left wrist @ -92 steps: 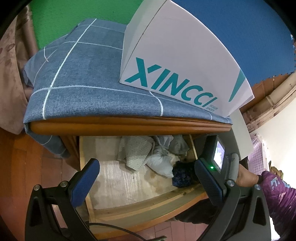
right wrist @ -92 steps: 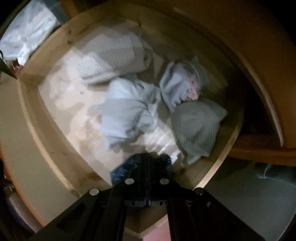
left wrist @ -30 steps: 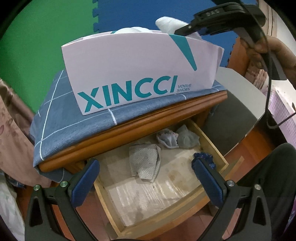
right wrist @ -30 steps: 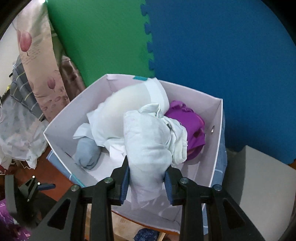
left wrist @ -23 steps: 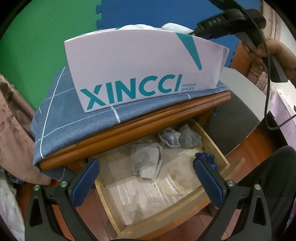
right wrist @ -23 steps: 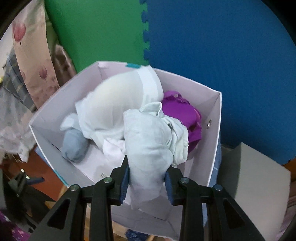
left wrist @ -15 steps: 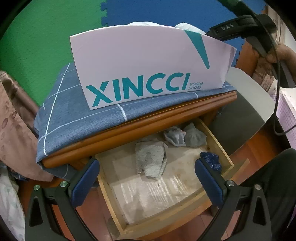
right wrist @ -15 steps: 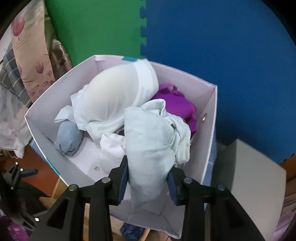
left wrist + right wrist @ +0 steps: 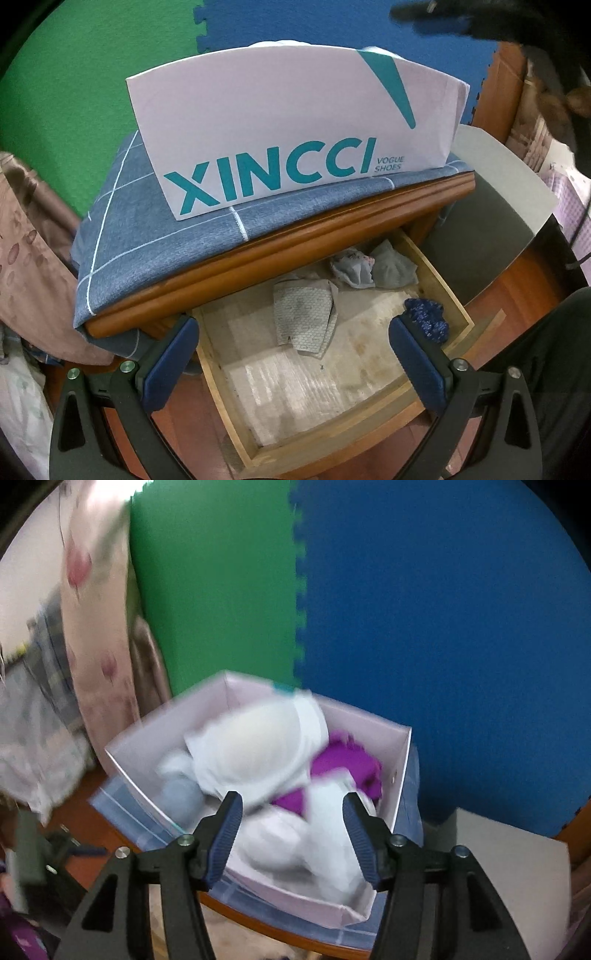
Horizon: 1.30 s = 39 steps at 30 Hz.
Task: Take underwear out of drawer
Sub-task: 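Withdraw the right tool from the shoe box, then lower the left gripper into the drawer and grasp the hexagon-print cloth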
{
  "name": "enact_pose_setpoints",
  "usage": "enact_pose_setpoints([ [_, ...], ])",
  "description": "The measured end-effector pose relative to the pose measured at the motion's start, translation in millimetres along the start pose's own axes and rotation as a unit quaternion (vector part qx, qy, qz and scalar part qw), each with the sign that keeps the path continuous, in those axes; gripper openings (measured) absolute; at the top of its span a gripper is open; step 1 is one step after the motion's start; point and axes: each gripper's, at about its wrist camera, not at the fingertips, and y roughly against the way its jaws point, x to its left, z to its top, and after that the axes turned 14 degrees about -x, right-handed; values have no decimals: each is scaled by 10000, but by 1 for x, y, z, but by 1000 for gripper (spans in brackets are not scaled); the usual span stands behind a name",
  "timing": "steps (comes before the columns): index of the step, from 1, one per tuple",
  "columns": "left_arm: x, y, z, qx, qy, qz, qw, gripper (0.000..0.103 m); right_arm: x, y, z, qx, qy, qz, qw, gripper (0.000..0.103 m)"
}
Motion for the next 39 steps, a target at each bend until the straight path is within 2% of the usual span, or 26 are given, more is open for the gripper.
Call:
enact_pose_setpoints([
  [1, 0, 0, 0, 3, -8, 7, 10000, 102, -1, 16, 1, -273, -178, 1, 9995, 58],
  [4, -1, -2, -1, 27, -35, 8, 10000, 102, -2, 50, -9, -717, -613, -18, 9955, 65],
  [7, -3, -3, -2, 72, -83, 1, 9999, 102, -7, 79, -39, -802, -1031, -100, 9914, 66],
  [12, -10, -10, -8, 246, -310, 33, 9992, 102, -30, 103, -115, -379, -2027, -180, 9783, 66],
  [15, -17, -15, -13, 362, -489, 30, 9981, 102, -49, 107, -163, 30, -2843, -198, 9585, 66],
  [16, -20, -17, -14, 410, -566, 33, 9976, 102, -56, 107, -176, 219, -3150, -270, 9485, 66],
  [18, -28, -21, -18, 509, -769, 63, 9957, 102, -64, 108, -180, 252, -3400, -144, 9400, 66],
  [20, -36, -24, -22, 587, -936, 65, 9939, 102, -65, 114, -182, 191, -3323, -215, 9427, 66],
  [22, -43, -28, -24, 680, -1057, 31, 9921, 102, -67, 118, -183, 148, -3388, -96, 9407, 66],
  [28, -54, -67, -33, 1321, -1045, 100, 9857, 102, -72, 126, -190, 59, -3590, 101, 9333, 66],
  [31, -63, -92, -38, 1588, -1211, 245, 9795, 102, -74, 130, -192, 34, -3609, 194, 9324, 66],
  [33, -73, -107, -41, 1658, -1554, 369, 9731, 102, -74, 133, -193, 35, -3618, 233, 9320, 66],
  [36, -90, -128, -51, 1728, -2215, 555, 9581, 102, -78, 137, -197, 38, -3679, 258, 9295, 66],
  [39, -100, -149, -62, 1914, -2583, 694, 9444, 102, -84, 141, -201, 5, -3824, 299, 9235, 67],
])
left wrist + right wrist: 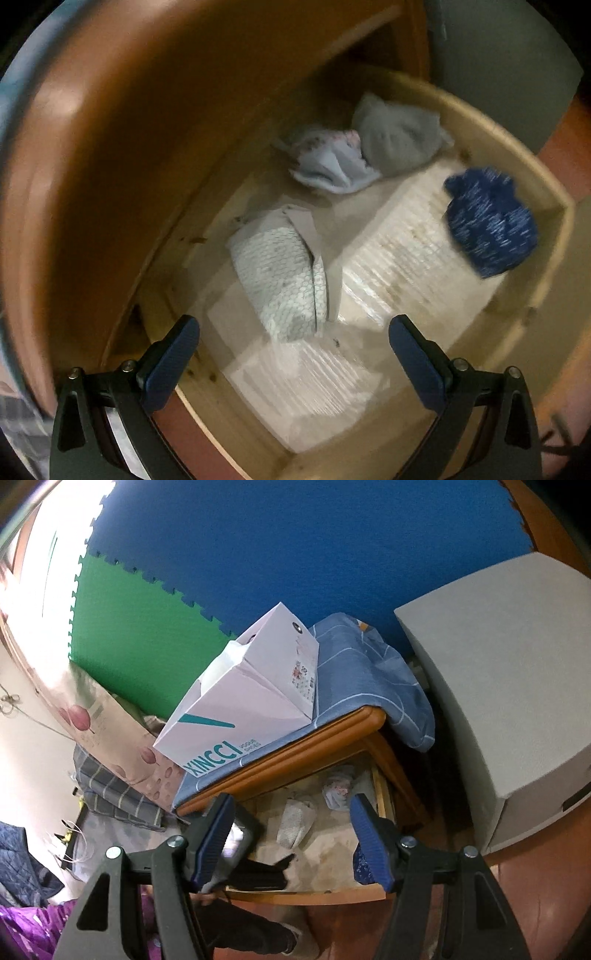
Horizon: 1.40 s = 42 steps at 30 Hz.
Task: Take underwear out of drawer
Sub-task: 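Lower the left gripper into the drawer and grasp the hexagon-print cloth, then carry the hexagon-print cloth into the shoe box and open the left gripper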
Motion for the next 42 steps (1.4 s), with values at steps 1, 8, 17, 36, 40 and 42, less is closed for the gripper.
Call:
enact_pose_setpoints([
  [1, -4, -8, 1, 77, -88, 64, 9999, 102, -2, 1, 1, 2, -70, 30, 10000, 67],
  [8, 1, -51, 4, 802, -63, 100, 9967, 100, -15, -1, 1, 89, -463, 212, 9987, 67],
  [17, 8, -82, -5, 824, -180, -358, 9958, 94, -13, -8, -3, 249, -476, 243, 9983, 67],
  [36, 41, -53, -32, -52, 8, -1097, 9940, 22, -19, -15, -7, 387, -778, 305, 9958, 67],
  [40, 37, -24, -37, -236, -304, -1243, 9915, 21, -22, -16, -7, 381, -852, 281, 9952, 67],
  [42, 36, -14, -37, -384, -430, -1208, 9910, 21, -23, -16, -7, 395, -844, 253, 9953, 67],
])
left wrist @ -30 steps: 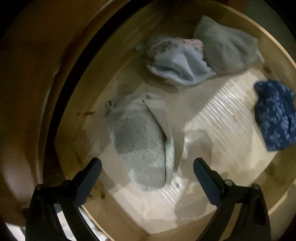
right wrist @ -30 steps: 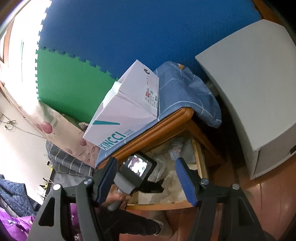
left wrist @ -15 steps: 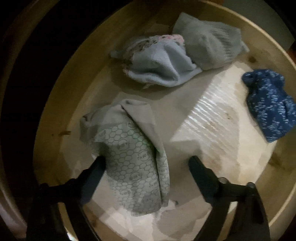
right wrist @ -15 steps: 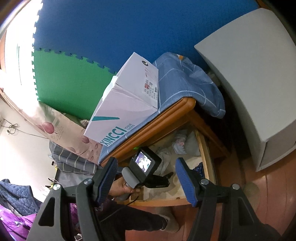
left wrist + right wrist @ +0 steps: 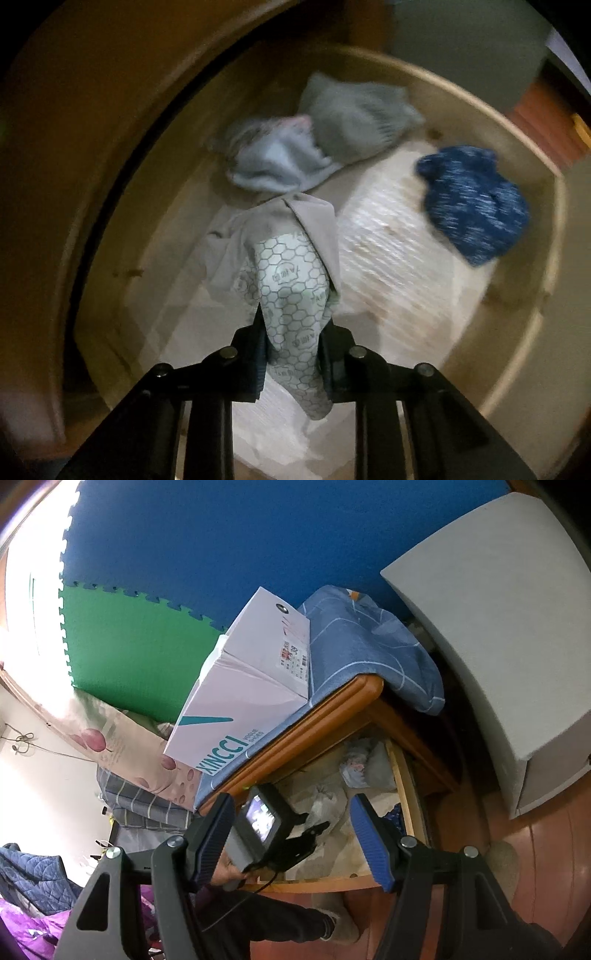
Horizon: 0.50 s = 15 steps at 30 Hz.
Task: Take underwear out of drawer
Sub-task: 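Carry the hexagon-print cloth into the shoe box and open the left gripper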
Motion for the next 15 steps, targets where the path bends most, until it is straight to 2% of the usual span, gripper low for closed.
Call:
enact_pose_setpoints([
  [5, 6, 37, 1, -378, 172, 149, 9990, 21, -2, -2, -1, 71, -40, -45, 10000, 67],
  [11, -5, 70, 8, -727, 324, 105, 9968, 21, -4, -5, -1, 102, -72, -86, 9999, 67],
  [15, -8, 113, 11, -1059, 407, 38, 9935, 21, -4, -8, -2, 159, -63, -112, 9998, 67],
])
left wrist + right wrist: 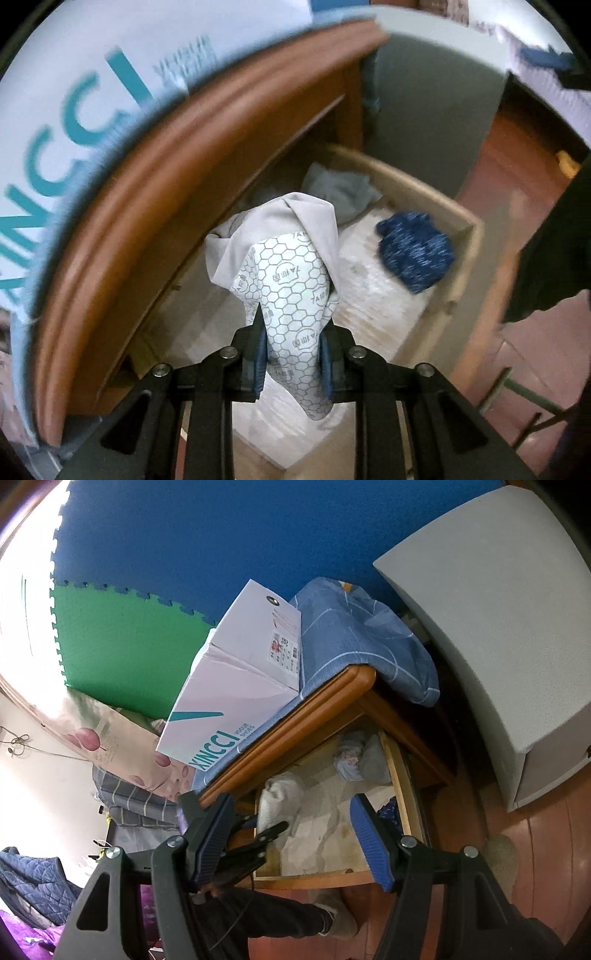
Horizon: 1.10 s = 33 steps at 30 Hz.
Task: Take underwear out of drawer
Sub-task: 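Carry the hexagon-print cloth into the shoe box and open the left gripper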
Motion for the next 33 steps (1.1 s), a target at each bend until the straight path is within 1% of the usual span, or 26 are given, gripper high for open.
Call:
enact_pose_setpoints([
  [6, -7, 63, 14, -517, 180, 28, 9985, 21, -1, -6, -2, 84, 13, -51, 10000, 67],
  [10, -5, 115, 28, -965, 346, 46, 9947, 21, -1, -9, -3, 134, 23, -89, 9999, 67],
  [12, -2, 145, 38, -1242, 470, 66, 9911, 21, -1, -10, -3, 138, 16, -90, 9999, 67],
  [13, 0, 154, 41, -1316, 502, 80, 9900, 21, -1, -11, -3, 141, 13, -89, 9999, 67],
  [16, 16, 190, 59, -1605, 631, 198, 9848, 21, 0, -12, -4, 158, 4, -80, 9998, 67],
  [17, 28, 205, 71, -1742, 732, 267, 9816, 21, 1, -13, -4, 162, 25, -76, 9998, 67],
  [19, 43, 218, 85, -1901, 880, 357, 9772, 21, 3, -13, -5, 174, 63, -75, 9998, 67],
  [21, 69, 231, 108, -2055, 1022, 580, 9716, 21, 4, -13, -6, 185, 92, -74, 9998, 67],
  [23, 86, 226, 126, -2081, 1107, 757, 9689, 21, 4, -12, -5, 182, 87, -60, 9998, 67],
  [25, 110, 216, 143, -2042, 1137, 1056, 9666, 21, 3, -12, -5, 176, 58, -41, 9998, 67],
  [26, 126, 206, 154, -1968, 1231, 1147, 9659, 21, 3, -12, -5, 176, 44, -27, 9998, 67],
  [28, 149, 192, 167, -1848, 1417, 1225, 9648, 21, 2, -12, -5, 182, 39, -18, 9998, 67],
  [29, 159, 180, 173, -1748, 1465, 1323, 9646, 21, 3, -12, -5, 189, 41, -13, 9998, 67],
  [31, 172, 159, 180, -1556, 1475, 1415, 9664, 21, 3, -12, -5, 206, 46, -2, 9998, 67],
  [33, 178, 140, 177, -1401, 1498, 1475, 9676, 21, 3, -12, -5, 216, 42, 9, 9998, 67],
])
